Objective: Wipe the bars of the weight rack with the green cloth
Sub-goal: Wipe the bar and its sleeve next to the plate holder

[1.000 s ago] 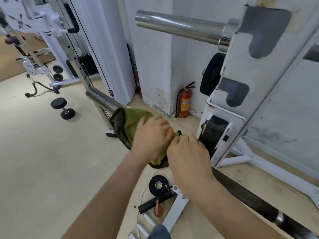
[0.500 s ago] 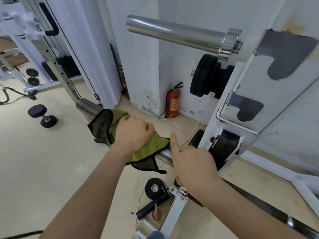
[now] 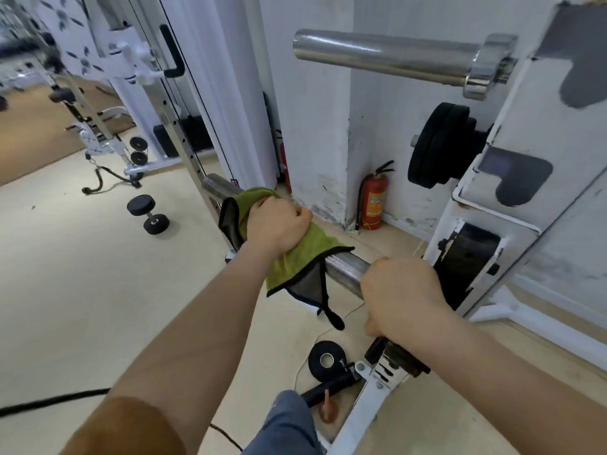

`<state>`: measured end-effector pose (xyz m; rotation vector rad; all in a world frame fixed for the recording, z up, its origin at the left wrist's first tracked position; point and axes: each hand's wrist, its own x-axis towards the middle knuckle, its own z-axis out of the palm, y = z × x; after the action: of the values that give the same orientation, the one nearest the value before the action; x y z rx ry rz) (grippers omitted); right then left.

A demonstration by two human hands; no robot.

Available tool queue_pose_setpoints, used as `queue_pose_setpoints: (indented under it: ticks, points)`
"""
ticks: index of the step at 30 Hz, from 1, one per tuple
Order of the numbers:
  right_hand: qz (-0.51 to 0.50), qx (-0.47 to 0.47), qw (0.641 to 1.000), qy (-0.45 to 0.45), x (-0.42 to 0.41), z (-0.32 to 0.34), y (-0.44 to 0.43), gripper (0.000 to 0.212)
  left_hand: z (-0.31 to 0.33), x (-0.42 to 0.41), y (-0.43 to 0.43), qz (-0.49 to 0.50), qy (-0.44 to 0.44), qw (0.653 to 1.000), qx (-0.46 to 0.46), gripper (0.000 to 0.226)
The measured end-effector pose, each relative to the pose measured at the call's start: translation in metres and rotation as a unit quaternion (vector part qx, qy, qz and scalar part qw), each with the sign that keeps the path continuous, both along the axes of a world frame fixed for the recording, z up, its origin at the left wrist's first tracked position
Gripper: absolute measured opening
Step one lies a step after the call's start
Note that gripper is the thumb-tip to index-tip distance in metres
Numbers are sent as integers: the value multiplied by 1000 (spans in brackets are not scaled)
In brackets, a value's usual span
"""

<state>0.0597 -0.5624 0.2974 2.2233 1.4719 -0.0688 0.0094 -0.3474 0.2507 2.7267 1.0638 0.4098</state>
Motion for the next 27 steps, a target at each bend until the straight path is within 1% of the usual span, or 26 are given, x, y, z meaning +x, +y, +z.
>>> queue_pose_setpoints:
  ticks: [1,2,5,6,7,9,10,12,15,17,21,24,26,27]
  points:
    - [11,-19,1000,3,-2,1,5,34,-2,0,-5,12,5,1000,14,46]
    - [17,-35,999,10,-3,0,11,25,-5,-1,-15,8,2,1000,28,45]
    - [7,-62,998,23,1,-4,23,19,-17,-11,-59,-78,-22,996,41,39]
    - [12,-53,998,19,1,-1,24,8,-19,-13,-70,-109,-28,993,38,40]
    - [17,-38,999,15,0,4,23,10,-20,-14,-77,-131,-36,990,35,43]
    - [8,-43,999,20,-3,14,19,33,-20,-13,-73,-155,-42,986,37,42]
    - [-3,-52,998,23,-3,16,15,39,-20,-12,-67,-159,-45,985,39,40]
    - [-30,-59,997,34,-5,16,19,40,-20,-13,-39,-144,-61,987,40,39]
    - [-65,-107,991,43,0,20,33,32,-19,-14,12,-90,-79,993,22,44]
    - [-87,-110,988,64,6,22,46,34,-18,-16,46,-59,-91,994,13,46]
    - [-88,-6,989,119,11,0,82,48,-20,-23,113,-4,-122,993,9,43]
    - [-125,73,969,201,10,-22,102,58,-21,-30,153,9,-145,989,6,40]
    - [-149,91,961,215,9,-27,109,61,-19,-33,173,19,-174,984,-31,39]
    - [-154,90,962,208,8,-28,112,61,-18,-33,182,39,-205,975,-80,40]
